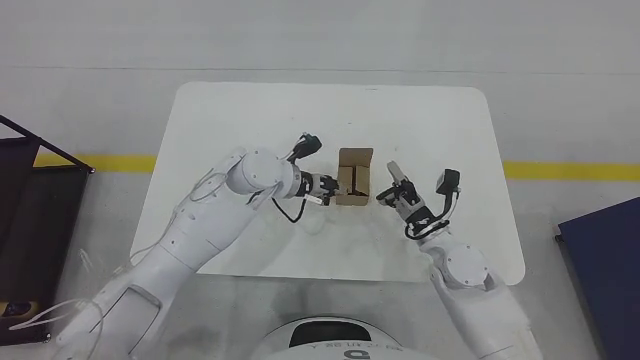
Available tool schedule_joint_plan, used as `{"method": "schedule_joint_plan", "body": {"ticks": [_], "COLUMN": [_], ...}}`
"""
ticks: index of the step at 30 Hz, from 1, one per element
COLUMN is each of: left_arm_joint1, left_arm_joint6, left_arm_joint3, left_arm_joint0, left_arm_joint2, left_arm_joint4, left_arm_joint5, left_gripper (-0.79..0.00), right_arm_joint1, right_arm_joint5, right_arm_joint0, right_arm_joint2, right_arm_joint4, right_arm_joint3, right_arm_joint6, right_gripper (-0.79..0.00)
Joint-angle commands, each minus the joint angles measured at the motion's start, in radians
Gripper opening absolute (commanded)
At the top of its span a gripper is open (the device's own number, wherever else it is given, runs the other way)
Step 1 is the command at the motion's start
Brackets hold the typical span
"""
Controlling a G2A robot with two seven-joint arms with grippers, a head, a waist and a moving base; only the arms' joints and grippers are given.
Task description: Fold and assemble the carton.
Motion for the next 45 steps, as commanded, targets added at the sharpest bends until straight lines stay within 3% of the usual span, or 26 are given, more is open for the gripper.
{"method": "schedule_joint_plan", "body": {"ticks": [1, 7, 11, 16, 23, 31, 32, 34, 38, 42, 44, 45], "left_arm_joint1": [0.008, 0.046, 0.076, 0.101, 0.104, 0.108, 0.108, 0.108, 0.108, 0.108, 0.108, 0.108], "left_arm_joint6": [0.008, 0.042, 0.07, 0.113, 0.252, 0.283, 0.283, 0.283, 0.283, 0.283, 0.283, 0.283], "left_arm_joint3": [-0.016, -0.095, -0.162, -0.252, -0.318, -0.346, -0.347, -0.346, -0.346, -0.346, -0.346, -0.346], "left_arm_joint0": [0.016, 0.11, 0.203, 0.308, 0.424, 0.489, 0.494, 0.499, 0.499, 0.499, 0.499, 0.499], "left_arm_joint2": [-0.03, -0.16, -0.275, -0.407, -0.549, -0.595, -0.596, -0.593, -0.593, -0.593, -0.593, -0.593], "left_arm_joint4": [-0.011, -0.015, -0.015, -0.053, -0.286, -0.358, -0.36, -0.362, -0.362, -0.362, -0.362, -0.362], "left_arm_joint5": [-0.011, -0.029, -0.032, -0.042, -0.103, -0.127, -0.128, -0.129, -0.129, -0.129, -0.129, -0.129], "left_gripper": [0.0, 0.0, 0.0, 0.0, 0.0, 0.0, 0.0, 0.0, 0.0, 0.0, 0.0, 0.0], "right_arm_joint1": [0.005, 0.02, 0.024, 0.026, 0.022, 0.019, 0.019, 0.019, 0.018, 0.018, 0.019, 0.019], "right_arm_joint5": [0.036, 0.185, 0.258, 0.313, 0.381, 0.423, 0.43, 0.44, 0.457, 0.478, 0.489, 0.493], "right_arm_joint0": [0.008, 0.076, 0.115, 0.156, 0.223, 0.258, 0.26, 0.264, 0.263, 0.257, 0.251, 0.248], "right_arm_joint2": [0.005, -0.008, -0.035, -0.069, -0.126, -0.154, -0.156, -0.164, -0.181, -0.196, -0.201, -0.203], "right_arm_joint4": [-0.027, -0.185, -0.298, -0.433, -0.563, -0.626, -0.635, -0.652, -0.685, -0.731, -0.754, -0.764], "right_arm_joint3": [0.002, 0.001, -0.016, -0.031, 0.009, 0.037, 0.04, 0.043, 0.038, 0.023, 0.012, 0.005], "right_arm_joint6": [0.049, 0.209, 0.232, 0.223, 0.226, 0.23, 0.232, 0.239, 0.246, 0.241, 0.238, 0.238], "right_gripper": [0.0, 0.0, 0.0, -0.126, -0.179, -0.246, -0.265, -0.385, -0.542, -0.674, -0.705, -0.785]}}
